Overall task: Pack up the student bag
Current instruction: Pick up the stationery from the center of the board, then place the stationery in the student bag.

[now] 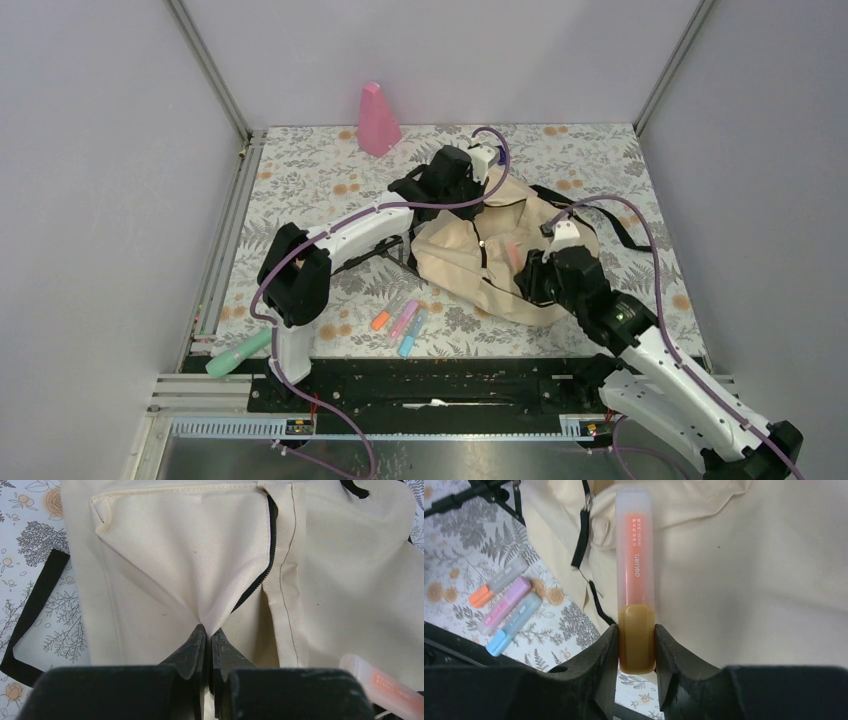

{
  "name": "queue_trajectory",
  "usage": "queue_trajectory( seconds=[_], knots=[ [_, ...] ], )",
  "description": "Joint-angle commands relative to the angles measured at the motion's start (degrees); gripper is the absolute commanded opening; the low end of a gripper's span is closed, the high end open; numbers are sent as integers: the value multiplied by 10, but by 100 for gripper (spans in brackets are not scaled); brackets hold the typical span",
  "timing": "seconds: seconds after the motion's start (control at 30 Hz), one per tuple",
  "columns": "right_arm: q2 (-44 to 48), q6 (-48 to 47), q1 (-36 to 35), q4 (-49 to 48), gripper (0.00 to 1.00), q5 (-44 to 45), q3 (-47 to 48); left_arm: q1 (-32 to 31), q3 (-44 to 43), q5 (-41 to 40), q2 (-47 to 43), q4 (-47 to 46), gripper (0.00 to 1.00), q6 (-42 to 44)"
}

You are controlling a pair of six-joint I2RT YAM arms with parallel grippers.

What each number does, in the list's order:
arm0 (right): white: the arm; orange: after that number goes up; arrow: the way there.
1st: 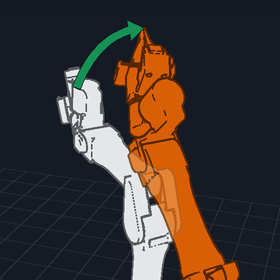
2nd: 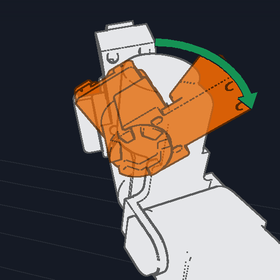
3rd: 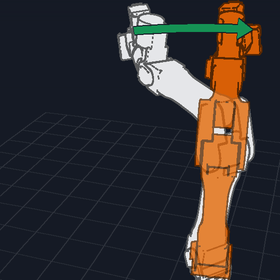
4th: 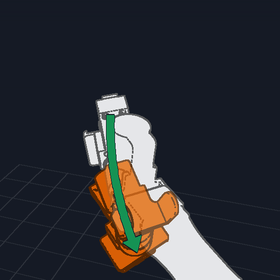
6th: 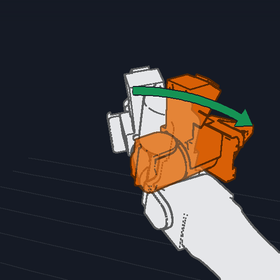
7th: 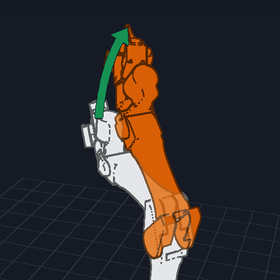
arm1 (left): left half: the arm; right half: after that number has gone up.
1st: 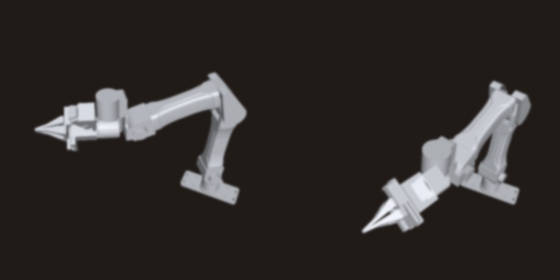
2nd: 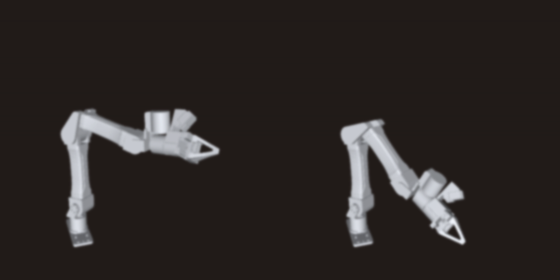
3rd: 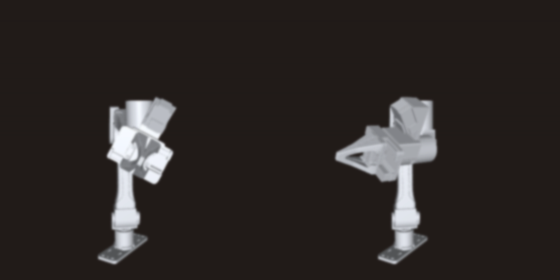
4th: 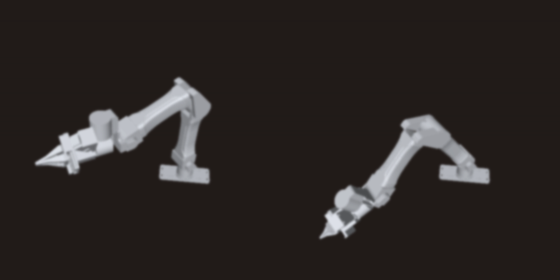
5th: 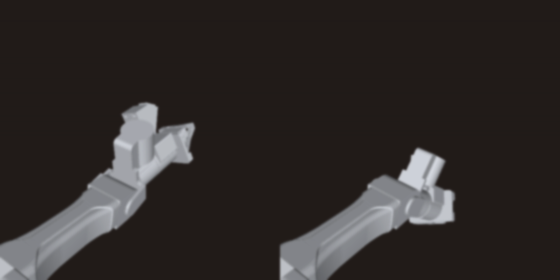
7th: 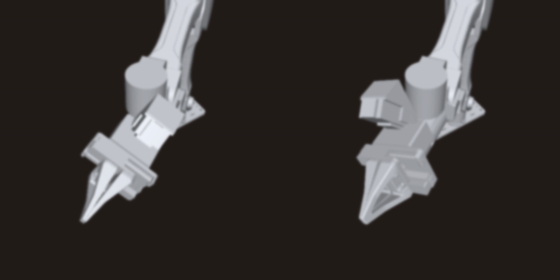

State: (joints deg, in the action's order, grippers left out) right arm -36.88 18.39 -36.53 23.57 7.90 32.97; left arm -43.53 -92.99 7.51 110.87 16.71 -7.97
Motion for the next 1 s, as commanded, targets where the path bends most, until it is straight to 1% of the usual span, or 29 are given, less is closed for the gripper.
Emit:
queue_trajectory(
  seconds=[0.0,0.13,0.3,0.43,0.57,0.7,0.97],
  knots=[
    [-49,35,26,29,0,2,76,15,-23,-10,-23,-20,0,9],
    [-114,42,60,67,0,-14,132,15,-23,-8,-22,-21,0,9],
    [-175,31,102,61,0,-44,161,15,-22,-8,-25,-21,0,9],
    [-242,24,148,53,0,-95,189,15,-22,-6,-25,-22,0,9],
    [-291,27,163,-1,0,-102,192,14,-23,-3,-24,-22,0,8],
    [-351,36,169,-31,0,-99,221,14,-23,-3,-25,-23,0,8],
    [-424,111,168,-165,0,-96,225,15,-23,0,-25,-24,0,7]
  ],
)
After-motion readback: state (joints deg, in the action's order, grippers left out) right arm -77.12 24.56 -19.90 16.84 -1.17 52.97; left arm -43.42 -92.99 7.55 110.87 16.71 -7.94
